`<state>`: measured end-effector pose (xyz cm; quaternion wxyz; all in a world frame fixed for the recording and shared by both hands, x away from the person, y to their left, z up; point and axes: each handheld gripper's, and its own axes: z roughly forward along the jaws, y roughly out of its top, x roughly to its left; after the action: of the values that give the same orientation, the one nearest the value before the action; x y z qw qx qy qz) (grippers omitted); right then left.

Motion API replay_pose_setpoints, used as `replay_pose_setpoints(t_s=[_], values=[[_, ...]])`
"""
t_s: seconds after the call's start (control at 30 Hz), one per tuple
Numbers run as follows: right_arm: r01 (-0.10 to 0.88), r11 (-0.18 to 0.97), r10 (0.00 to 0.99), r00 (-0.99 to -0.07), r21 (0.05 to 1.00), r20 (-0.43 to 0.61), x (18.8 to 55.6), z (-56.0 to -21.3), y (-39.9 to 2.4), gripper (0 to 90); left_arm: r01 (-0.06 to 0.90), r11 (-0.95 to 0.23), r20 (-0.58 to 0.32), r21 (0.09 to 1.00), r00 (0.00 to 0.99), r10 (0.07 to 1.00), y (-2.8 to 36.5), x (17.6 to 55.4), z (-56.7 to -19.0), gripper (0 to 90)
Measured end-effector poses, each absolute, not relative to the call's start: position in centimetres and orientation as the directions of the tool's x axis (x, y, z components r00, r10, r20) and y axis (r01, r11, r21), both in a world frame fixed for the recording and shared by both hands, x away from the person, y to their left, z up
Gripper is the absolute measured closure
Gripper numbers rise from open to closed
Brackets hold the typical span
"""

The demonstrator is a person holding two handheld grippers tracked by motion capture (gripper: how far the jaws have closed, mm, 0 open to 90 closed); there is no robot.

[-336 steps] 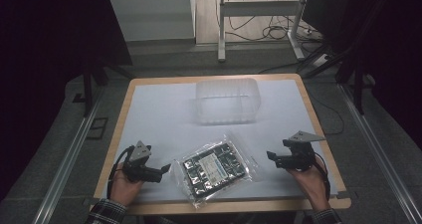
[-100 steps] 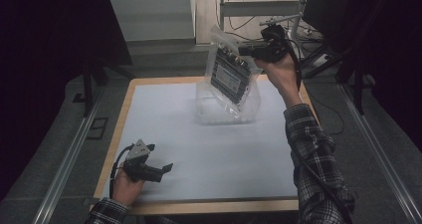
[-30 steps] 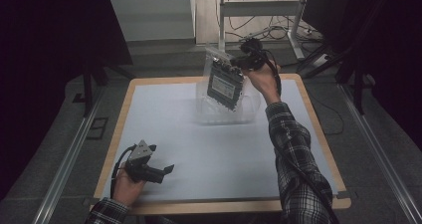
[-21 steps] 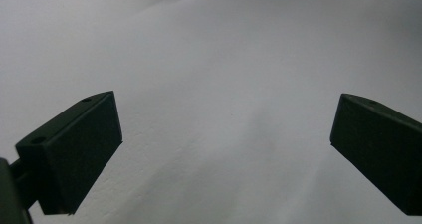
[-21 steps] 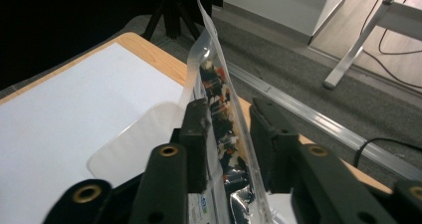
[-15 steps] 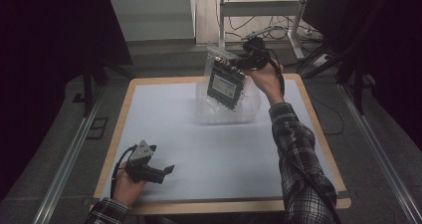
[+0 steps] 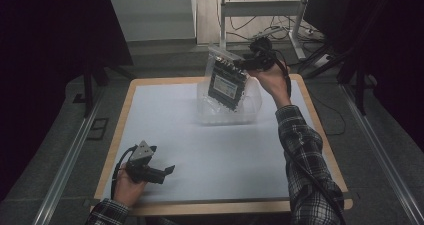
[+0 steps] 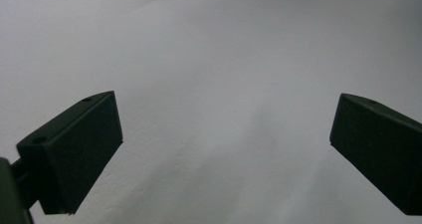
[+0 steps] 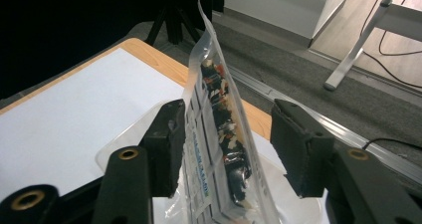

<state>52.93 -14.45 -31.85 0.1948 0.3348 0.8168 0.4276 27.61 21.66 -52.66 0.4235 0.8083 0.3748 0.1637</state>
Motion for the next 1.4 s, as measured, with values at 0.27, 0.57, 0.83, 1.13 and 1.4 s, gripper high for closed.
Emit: replay_pose_setpoints(t_s=[0.27, 0.57, 0.83, 1.13, 1.4], values=[[0.382, 0.412, 0.711, -0.702, 0.827, -0.030, 52.3, -31.8, -14.9, 37.3, 0.470, -0.359, -0.062, 0.806, 0.670, 0.740, 21.6, 27.6, -52.7, 0.0], [0.388, 0.409, 0.702, -0.712, 0.826, -0.014, 51.7, -32.1, -15.6, 29.3, 0.458, -0.375, -0.053, 0.806, 0.687, 0.725, 21.3, 27.5, -52.7, 0.1], [0.373, 0.416, 0.691, -0.723, 0.830, -0.022, 50.8, -32.0, -15.9, 23.5, 0.456, -0.378, -0.047, 0.805, 0.686, 0.726, 21.3, 27.5, -52.7, 0.1], [0.365, 0.411, 0.685, -0.728, 0.835, -0.019, 50.0, -31.6, -16.3, 20.2, 0.456, -0.380, -0.045, 0.805, 0.685, 0.727, 21.3, 27.5, -52.7, 0.1], [0.366, 0.398, 0.693, -0.720, 0.841, -0.014, 48.9, -31.3, -17.2, 14.1, 0.454, -0.383, -0.041, 0.805, 0.686, 0.727, 21.2, 27.5, -52.7, 0.0]])
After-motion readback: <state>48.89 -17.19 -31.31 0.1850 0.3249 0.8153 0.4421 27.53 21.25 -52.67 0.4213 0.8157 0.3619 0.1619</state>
